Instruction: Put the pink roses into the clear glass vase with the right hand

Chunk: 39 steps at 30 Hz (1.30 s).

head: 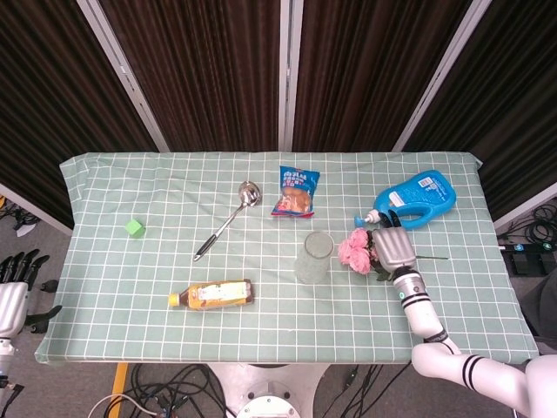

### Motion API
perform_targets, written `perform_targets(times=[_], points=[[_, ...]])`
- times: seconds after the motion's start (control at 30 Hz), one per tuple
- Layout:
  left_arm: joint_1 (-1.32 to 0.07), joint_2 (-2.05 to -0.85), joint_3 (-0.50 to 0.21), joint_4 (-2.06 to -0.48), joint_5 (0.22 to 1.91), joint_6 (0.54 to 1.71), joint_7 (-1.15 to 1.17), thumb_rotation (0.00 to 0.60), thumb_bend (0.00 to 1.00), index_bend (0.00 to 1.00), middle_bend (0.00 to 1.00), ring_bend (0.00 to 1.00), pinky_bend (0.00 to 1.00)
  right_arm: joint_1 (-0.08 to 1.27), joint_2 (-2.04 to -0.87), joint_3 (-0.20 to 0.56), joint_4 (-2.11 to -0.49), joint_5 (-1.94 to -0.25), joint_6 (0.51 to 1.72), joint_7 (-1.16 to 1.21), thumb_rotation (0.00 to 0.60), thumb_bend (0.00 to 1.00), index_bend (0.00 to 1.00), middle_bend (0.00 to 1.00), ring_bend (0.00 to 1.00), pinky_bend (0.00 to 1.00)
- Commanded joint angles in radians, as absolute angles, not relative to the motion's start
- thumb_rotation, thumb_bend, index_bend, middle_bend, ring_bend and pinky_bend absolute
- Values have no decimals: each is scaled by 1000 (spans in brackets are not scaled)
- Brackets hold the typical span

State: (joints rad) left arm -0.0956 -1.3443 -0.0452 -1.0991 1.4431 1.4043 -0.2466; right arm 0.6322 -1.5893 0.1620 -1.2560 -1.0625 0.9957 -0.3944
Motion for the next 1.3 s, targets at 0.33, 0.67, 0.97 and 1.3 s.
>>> perform_targets(times=[0.33,0.67,0.97,1.3], points=[[-96,-1341,-46,-1107,1443,1400,-245,600,0,136,47,0,39,568,-1360,293,-1570,-1253,1250,-201,600,212,644,578,119,0],[-98,-1335,-49,-1123,1441,1400,-228,600,0,136,47,0,39,564,-1283,411,-1748,-1365,1396,-7,600,210,643,576,138,0],[-97,-1332,-50,-1124,1435,1394,-231,600,0,135,47,0,39,586,-1394,436,-1767,-1397,1427,369,600,209,641,576,138,0],[-95,-1335,-50,-1112,1431,1387,-247,600,0,136,47,0,39,607,-1461,447,-1832,-1392,1427,510,600,209,641,581,138,0]])
